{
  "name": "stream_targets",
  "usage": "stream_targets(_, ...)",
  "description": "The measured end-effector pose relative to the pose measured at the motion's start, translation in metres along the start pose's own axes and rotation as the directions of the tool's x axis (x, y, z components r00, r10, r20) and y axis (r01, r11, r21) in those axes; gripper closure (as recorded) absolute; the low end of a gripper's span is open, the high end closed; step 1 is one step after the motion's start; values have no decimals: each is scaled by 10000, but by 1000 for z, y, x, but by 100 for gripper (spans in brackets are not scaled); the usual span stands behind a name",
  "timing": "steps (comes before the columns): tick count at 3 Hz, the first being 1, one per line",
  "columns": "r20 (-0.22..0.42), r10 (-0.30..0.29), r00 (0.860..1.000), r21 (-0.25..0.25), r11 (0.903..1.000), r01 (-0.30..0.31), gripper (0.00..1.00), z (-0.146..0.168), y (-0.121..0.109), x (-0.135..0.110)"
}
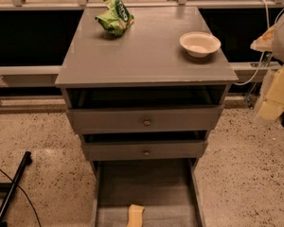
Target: Pick sponge from bottom drawer and place on counter
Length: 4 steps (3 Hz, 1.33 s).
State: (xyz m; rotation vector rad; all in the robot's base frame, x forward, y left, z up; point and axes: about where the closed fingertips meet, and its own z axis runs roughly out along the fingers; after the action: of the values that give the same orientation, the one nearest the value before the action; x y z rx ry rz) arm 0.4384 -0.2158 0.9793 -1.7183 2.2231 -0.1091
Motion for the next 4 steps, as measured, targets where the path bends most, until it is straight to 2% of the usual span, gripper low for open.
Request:
stream_targets(1,19,-10,10000,18,10000,10,0,0,0,0)
stream_targets(2,972,-247,9950,-19,9997,250,0,35,19,-13)
stream_targets(3,2595,-750,9628,-379,9954,878,0,81,71,-45)
stream_targets(4,4184,-683,9057,-813,9903,1123,0,137,124,-82)
